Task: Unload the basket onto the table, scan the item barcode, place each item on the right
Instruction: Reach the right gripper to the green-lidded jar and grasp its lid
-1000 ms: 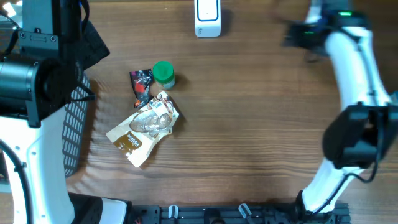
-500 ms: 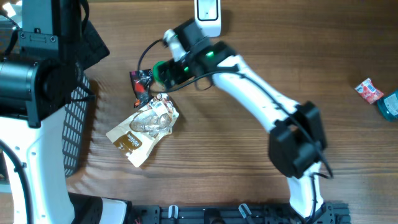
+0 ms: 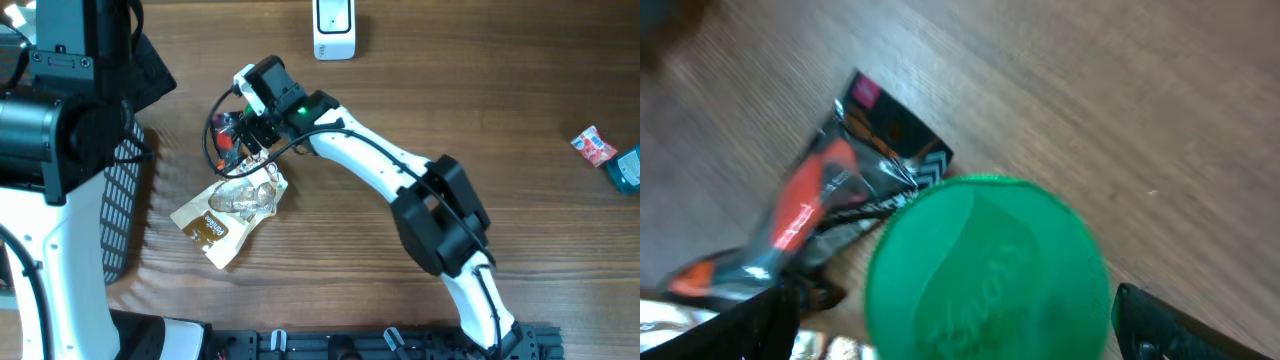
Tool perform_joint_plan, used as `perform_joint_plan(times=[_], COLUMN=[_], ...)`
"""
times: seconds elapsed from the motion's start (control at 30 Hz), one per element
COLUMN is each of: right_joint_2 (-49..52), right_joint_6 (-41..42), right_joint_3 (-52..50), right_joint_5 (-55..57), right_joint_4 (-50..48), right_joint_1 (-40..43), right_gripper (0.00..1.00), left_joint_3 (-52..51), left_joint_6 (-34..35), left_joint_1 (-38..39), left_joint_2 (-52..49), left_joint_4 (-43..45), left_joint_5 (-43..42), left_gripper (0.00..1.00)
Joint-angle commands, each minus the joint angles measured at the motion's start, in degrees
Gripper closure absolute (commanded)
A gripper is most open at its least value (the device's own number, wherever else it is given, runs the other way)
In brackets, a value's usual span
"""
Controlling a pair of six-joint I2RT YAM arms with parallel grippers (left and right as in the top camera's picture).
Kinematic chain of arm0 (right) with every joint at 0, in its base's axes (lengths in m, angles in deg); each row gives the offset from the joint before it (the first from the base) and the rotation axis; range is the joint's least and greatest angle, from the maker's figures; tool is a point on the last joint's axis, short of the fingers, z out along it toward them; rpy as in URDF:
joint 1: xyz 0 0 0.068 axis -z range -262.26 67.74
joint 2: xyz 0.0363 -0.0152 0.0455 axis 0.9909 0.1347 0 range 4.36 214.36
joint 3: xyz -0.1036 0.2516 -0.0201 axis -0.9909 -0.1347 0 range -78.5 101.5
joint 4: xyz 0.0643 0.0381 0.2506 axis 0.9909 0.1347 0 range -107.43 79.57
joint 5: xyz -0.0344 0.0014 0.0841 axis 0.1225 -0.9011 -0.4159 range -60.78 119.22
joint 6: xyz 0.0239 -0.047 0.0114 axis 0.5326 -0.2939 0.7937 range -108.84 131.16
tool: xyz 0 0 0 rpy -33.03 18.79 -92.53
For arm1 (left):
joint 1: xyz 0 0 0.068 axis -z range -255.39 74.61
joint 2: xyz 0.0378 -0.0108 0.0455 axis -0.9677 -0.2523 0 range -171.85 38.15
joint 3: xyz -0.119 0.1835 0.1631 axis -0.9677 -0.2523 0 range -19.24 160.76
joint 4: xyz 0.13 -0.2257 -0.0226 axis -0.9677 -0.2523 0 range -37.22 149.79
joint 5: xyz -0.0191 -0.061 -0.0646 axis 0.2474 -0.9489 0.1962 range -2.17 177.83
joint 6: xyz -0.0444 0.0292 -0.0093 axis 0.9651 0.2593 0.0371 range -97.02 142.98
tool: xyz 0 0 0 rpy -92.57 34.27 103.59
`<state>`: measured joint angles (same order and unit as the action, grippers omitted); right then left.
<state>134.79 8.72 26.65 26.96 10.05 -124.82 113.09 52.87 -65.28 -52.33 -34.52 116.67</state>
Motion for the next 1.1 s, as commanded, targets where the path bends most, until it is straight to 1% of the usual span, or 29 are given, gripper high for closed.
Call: perform_joint_plan(times=[0.0,0.2,0.3,0.37,0.4,0.47,0.5,0.57,0.6,0.63,0.73,0.87,0.93,1.0,1.07], right_joint_2=[3.2,3.2,3.2,3.2,3.2,3.2,3.2,3.2,2.9,2.4,0.5,-4.2,-5.3,-5.7,-5.7], right_joint_6=[-2.1,-3.5,-3.6,-3.5,-3.5,-3.4,-3.4,-3.4,-3.4,-3.5,-3.6,-3.5,-3.3,-3.4,-2.6], right_joint_3=[0.6,0.6,0.6,0.6,0.6,0.6,0.6,0.6,0.6,0.6,0.6,0.6,0.6,0.6,0.6], right_joint_5=[1.0,0.9,0.9,0.9,0.9,1.0,1.0,1.0,1.0,1.0,1.5,3.2,6.4,9.2,9.1], right_joint_4=[-0.7,-3.5,-4.8,-5.6,-6.1,-6.3,-6.1,-5.1,-4.0,-2.0,2.4,11.2,14.7,20.0,23.5], right_joint_1=[-0.1,-0.1,0.1,0.1,0.2,0.8,1.2,1.7,2.0,2.3,3.0,3.9,4.2,4.8,5.5], right_gripper=[0.00,0.01,0.19,0.27,0.29,0.30,0.33,0.36,0.39,0.39,0.39,0.38,0.38,0.39,0.41], left_joint_3=[0.3,0.3,0.3,0.3,0.3,0.3,0.3,0.3,0.3,0.3,0.3,0.3,0.3,0.3,0.3], left_joint_6=[0.6,0.6,0.6,0.6,0.6,0.6,0.6,0.6,0.6,0.6,0.6,0.6,0.6,0.6,0.6], left_joint_1=[-0.2,-0.2,-0.2,-0.2,-0.2,-0.2,-0.2,-0.2,-0.2,-0.2,-0.2,-0.2,-0.2,-0.2,-0.2], left_joint_2=[0.4,0.4,0.4,0.4,0.4,0.4,0.4,0.4,0.4,0.4,0.4,0.4,0.4,0.4,0.4], left_joint_4=[0.1,0.1,0.1,0.1,0.1,0.1,0.2,0.1,0.1,0.1,0.1,0.1,0.1,0.1,0.1], left_joint_5=[0.1,0.1,0.1,0.1,0.1,0.1,0.1,0.1,0.1,0.1,0.1,0.1,0.1,0.1,0.1], left_gripper=[0.00,0.00,0.00,0.00,0.00,0.00,0.00,0.00,0.00,0.00,0.00,0.00,0.00,0.00,0.00])
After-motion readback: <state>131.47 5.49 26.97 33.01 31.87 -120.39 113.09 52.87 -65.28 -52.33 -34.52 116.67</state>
